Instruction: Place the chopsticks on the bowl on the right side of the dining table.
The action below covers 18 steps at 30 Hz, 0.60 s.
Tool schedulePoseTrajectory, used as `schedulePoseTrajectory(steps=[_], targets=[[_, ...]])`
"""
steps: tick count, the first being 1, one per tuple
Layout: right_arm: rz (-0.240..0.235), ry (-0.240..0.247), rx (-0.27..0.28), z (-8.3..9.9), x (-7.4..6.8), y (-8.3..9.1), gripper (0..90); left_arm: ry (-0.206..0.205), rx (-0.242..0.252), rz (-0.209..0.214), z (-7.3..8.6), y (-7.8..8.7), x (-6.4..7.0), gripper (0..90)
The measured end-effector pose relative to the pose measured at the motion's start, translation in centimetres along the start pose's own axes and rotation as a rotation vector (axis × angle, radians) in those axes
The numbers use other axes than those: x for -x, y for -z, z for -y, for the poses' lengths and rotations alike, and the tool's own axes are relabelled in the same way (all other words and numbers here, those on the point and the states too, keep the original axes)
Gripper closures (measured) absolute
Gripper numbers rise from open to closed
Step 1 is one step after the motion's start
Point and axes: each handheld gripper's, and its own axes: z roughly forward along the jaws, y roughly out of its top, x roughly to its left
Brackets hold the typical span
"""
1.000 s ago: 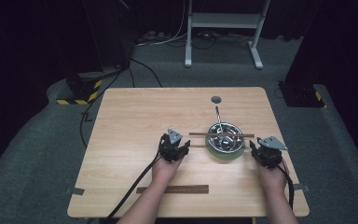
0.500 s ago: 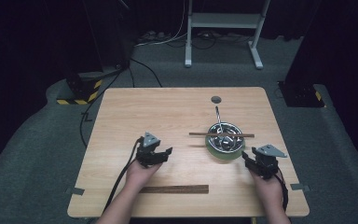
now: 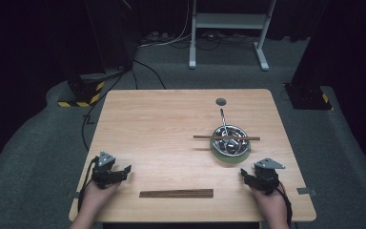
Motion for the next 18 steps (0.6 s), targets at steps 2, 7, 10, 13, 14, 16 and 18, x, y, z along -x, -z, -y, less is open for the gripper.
schedulePoseTrajectory(steps=[2, 7, 10, 13, 14, 16, 18], targets=[[-0.007, -0.001, 0.003, 0.0, 0.0, 0.0, 36.5, 0.002, -0.005, -0.017, 1.0, 0.4, -0.2, 16.9], [-0.028, -0.009, -0.013, 0.0, -0.2, -0.1, 31.8, 0.040, 0.004, -0.035, 2.0, 1.3, 0.4, 14.6], [-0.031, 0.002, -0.009, 0.0, -0.3, -0.1, 32.2, 0.041, -0.002, -0.019, 2.1, 1.4, 0.6, 14.1], [-0.032, 0.002, -0.009, 0.0, -0.3, -0.1, 32.2, 0.037, 0.000, -0.010, 2.2, 1.4, 0.6, 14.1], [-0.032, 0.002, -0.009, 0.0, -0.3, -0.1, 32.1, 0.037, 0.000, -0.010, 2.2, 1.4, 0.6, 14.1], [-0.032, 0.002, -0.010, 0.0, -0.3, -0.1, 32.0, 0.037, 0.000, -0.010, 2.2, 1.4, 0.6, 14.1], [-0.035, 0.001, -0.010, 0.0, -0.3, -0.1, 32.0, 0.037, 0.000, -0.010, 2.2, 1.4, 0.6, 14.1]])
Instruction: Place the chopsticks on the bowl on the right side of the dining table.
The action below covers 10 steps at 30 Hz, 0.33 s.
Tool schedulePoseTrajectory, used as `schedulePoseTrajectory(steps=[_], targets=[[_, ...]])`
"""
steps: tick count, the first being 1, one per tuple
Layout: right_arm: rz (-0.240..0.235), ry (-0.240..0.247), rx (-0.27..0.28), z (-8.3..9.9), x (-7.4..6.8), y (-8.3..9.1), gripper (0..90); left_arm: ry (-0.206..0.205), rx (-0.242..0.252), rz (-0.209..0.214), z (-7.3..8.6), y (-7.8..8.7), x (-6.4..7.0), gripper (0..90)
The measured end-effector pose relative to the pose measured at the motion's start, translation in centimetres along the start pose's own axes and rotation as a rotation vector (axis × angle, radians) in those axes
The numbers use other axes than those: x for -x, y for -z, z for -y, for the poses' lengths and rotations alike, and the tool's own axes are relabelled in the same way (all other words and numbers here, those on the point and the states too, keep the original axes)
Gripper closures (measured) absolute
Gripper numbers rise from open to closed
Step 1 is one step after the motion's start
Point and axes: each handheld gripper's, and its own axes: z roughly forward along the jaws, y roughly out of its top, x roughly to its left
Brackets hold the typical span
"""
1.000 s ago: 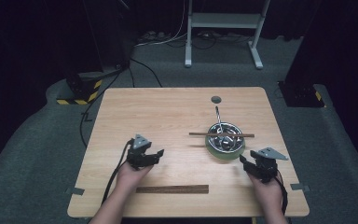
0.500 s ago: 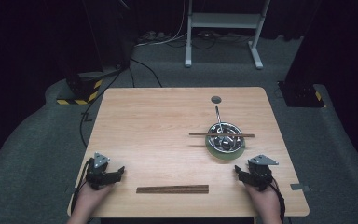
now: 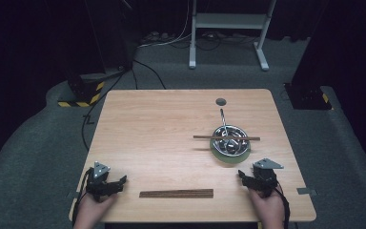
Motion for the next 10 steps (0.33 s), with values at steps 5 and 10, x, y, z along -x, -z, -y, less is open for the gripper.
schedulePoseTrajectory(steps=[5, 10], targets=[[0.000, -0.003, -0.001, -0.02, -0.02, -0.01, 32.1, 0.000, 0.000, 0.000, 0.00, 0.00, 0.00, 14.1], [0.000, -0.003, 0.000, -0.03, -0.02, -0.02, 32.1, -0.006, 0.001, 0.004, 0.09, 0.11, -0.04, 14.4]])
